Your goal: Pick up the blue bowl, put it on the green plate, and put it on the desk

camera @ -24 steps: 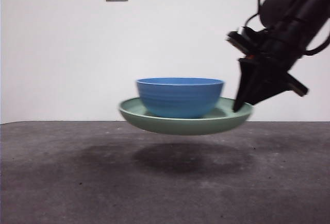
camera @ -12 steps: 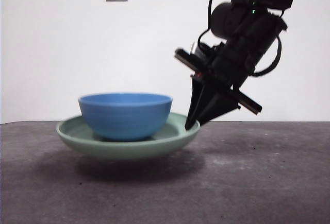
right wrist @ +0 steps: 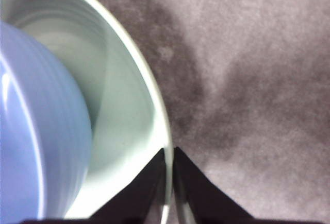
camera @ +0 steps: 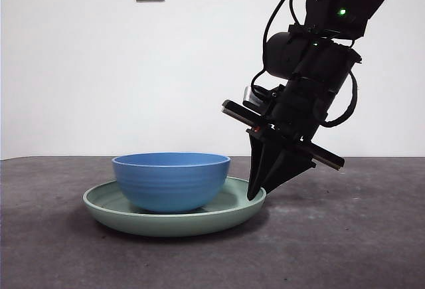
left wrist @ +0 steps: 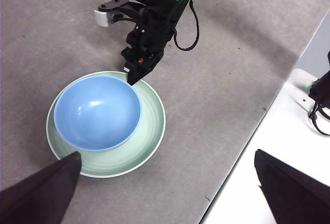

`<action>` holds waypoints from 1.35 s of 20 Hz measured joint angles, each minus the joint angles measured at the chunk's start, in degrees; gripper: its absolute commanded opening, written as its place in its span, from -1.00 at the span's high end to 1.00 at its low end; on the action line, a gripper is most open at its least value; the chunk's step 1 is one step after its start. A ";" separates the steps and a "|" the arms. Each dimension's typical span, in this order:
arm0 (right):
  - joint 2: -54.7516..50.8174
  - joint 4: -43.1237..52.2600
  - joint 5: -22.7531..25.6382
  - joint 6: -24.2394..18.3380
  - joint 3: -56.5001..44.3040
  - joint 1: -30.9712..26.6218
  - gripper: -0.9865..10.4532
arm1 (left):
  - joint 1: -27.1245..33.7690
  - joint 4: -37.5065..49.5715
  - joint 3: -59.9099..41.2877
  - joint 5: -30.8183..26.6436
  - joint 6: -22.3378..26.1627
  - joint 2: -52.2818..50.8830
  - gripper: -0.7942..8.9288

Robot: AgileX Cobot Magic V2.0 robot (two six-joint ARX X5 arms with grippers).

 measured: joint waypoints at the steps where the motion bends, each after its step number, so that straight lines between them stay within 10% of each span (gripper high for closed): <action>1: -0.02 0.02 0.22 0.00 0.07 0.13 0.80 | 0.00 0.00 0.00 0.00 0.00 0.00 -0.58; 13: -16.37 -4.68 14.38 -2.78 0.13 -0.90 0.03 | -1.88 -0.74 0.00 0.00 0.00 0.00 -0.58; 27: -57.83 -39.50 21.03 -6.32 0.28 7.52 -0.04 | -1.90 -4.24 -0.20 0.00 -4.13 -9.90 -0.58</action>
